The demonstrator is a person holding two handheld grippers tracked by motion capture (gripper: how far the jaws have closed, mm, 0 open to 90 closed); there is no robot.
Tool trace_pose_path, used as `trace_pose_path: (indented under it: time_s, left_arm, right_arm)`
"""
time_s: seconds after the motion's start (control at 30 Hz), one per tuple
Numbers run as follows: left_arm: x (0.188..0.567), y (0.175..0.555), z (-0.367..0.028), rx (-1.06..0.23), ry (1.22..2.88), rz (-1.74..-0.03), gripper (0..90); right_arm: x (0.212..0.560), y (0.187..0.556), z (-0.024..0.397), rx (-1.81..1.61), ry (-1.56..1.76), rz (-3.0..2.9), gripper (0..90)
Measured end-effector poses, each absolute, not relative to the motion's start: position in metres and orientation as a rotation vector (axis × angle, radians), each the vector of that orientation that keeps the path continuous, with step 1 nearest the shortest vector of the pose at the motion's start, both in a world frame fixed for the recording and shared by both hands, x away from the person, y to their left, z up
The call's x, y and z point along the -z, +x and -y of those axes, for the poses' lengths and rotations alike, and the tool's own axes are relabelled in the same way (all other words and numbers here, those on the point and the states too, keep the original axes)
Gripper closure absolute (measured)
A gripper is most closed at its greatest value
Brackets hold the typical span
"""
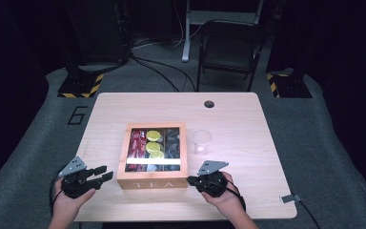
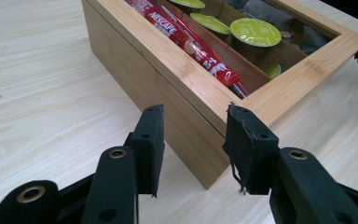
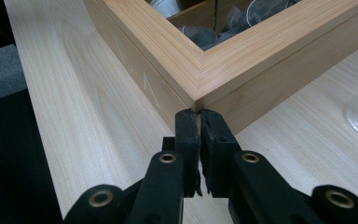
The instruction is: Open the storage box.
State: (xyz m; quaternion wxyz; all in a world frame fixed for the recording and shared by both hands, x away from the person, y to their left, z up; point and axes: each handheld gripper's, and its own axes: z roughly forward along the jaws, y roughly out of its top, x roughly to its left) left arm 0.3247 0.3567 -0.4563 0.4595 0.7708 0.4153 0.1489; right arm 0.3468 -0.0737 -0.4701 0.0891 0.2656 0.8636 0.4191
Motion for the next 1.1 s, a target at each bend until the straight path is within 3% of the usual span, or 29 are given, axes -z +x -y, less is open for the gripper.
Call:
trace_pose_path:
  time_s: [0.5,1.1]
  left_arm:
    - [0.452,0.319,-0.355,-0.342,1.863,-0.978,55.5]
    - [0.453,0.315,-0.335,-0.366,1.952,-0.930,53.9]
  right_arm:
    - [0.463,0.346,0.073,-1.303,0.814,-2.524,85.8]
    - [0.452,0.349,0.074,-1.397,0.820,-2.471,85.6]
